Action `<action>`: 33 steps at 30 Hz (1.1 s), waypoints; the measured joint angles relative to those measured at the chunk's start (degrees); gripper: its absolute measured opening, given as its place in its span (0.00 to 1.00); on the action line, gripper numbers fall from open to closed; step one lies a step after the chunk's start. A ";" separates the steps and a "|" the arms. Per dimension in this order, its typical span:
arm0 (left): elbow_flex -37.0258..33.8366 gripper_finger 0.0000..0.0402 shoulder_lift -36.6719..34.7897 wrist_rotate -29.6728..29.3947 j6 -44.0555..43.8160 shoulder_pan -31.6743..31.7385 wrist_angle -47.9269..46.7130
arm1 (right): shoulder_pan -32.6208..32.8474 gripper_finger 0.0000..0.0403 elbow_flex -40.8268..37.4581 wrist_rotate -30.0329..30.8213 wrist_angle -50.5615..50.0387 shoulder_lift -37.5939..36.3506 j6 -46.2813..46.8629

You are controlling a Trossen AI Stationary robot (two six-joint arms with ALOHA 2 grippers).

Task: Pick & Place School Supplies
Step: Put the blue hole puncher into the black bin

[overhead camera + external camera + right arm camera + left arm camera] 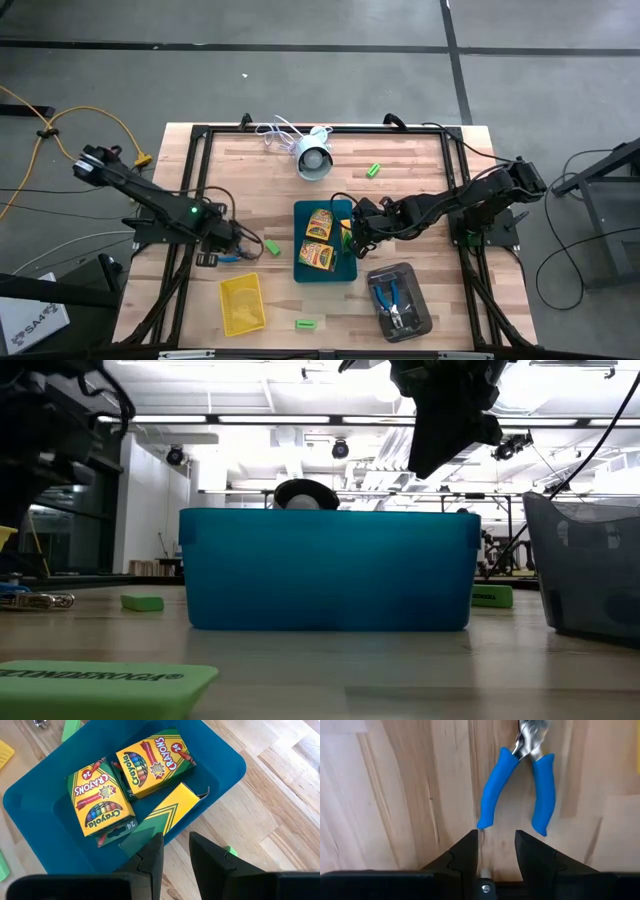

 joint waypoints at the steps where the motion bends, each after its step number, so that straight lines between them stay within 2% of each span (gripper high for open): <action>1: 0.00 0.31 1.09 0.04 0.00 0.00 -0.02 | 0.00 0.21 0.00 -0.01 0.01 0.02 -0.02; 11: -0.02 0.31 9.26 0.17 0.02 0.00 0.14 | 0.45 0.21 0.00 0.00 0.00 0.02 -0.18; 33: -0.04 0.31 9.78 -1.63 -0.31 0.00 5.34 | 2.17 0.21 0.00 -0.02 0.07 0.02 0.03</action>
